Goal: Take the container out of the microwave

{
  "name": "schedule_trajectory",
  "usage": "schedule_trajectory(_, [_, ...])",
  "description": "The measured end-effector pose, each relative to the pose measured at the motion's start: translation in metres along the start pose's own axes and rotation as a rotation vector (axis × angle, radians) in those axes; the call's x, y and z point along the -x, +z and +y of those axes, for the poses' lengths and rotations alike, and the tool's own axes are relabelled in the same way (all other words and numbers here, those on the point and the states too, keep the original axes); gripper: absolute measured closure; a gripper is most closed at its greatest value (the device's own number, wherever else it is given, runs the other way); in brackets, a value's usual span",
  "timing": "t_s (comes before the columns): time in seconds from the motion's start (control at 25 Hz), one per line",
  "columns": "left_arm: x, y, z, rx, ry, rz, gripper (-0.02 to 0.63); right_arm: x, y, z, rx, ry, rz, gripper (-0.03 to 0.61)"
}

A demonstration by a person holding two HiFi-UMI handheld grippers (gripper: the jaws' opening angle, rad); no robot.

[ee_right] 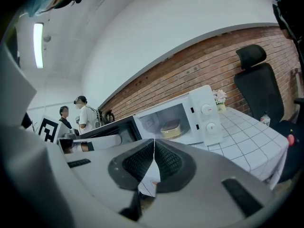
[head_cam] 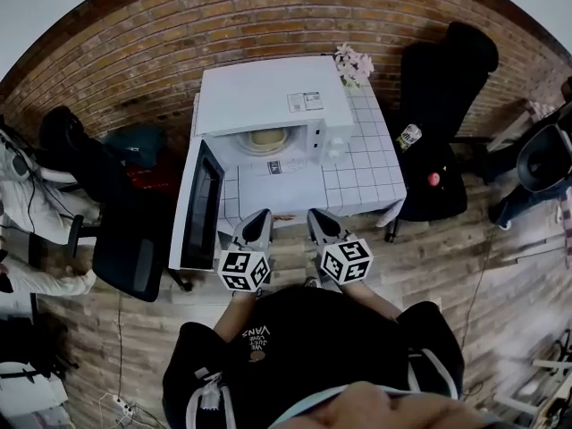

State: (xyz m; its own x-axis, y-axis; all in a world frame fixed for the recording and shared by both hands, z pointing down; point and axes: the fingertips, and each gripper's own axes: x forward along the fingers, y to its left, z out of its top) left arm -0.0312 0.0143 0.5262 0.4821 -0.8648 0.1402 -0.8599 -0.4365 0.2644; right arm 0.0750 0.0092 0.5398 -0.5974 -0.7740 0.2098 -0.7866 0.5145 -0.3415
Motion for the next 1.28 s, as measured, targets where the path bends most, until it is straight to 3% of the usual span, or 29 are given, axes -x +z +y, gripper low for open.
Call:
schedule_trajectory(0.44, [-0.025, -0.006, -0.001, 0.026, 0.072, -0.007, 0.604, -0.017, 0.006, -0.025, -0.001, 0.053, 0.030, 0.574])
schedule_trajectory(1.28, [-0.108, 0.012, 0.088, 0.011, 0.013, 0.033, 0.604, -0.119, 0.014, -0.054, -0.040, -0.035, 0.076, 0.574])
